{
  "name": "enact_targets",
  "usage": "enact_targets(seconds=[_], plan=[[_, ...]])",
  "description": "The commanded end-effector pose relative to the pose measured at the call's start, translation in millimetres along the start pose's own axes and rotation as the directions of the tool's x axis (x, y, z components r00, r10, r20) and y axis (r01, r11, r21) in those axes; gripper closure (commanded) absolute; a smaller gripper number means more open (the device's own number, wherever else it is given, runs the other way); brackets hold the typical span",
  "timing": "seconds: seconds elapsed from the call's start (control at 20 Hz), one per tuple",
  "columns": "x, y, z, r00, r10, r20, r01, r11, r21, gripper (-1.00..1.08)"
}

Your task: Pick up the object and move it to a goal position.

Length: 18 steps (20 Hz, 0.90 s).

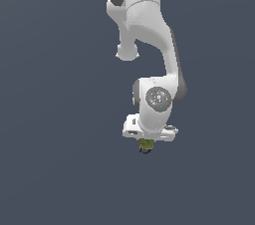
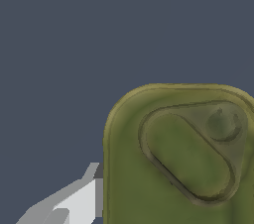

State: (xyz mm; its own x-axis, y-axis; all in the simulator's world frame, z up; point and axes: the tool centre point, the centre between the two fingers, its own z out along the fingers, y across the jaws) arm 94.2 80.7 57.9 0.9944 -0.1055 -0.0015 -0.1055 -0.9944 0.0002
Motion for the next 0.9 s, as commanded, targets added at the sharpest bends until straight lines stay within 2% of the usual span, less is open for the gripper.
enact_targets(seconds=[0.0,0.45,0.85], plan=[[0,0,-1,1.000,0.000,-0.001,0.000,1.000,0.000,1.08],[-1,-2,-5,1.000,0.000,0.000,0.000,1.000,0.000,1.08],[-8,-16,-47,1.000,0.000,0.000,0.000,1.000,0.000,1.08]])
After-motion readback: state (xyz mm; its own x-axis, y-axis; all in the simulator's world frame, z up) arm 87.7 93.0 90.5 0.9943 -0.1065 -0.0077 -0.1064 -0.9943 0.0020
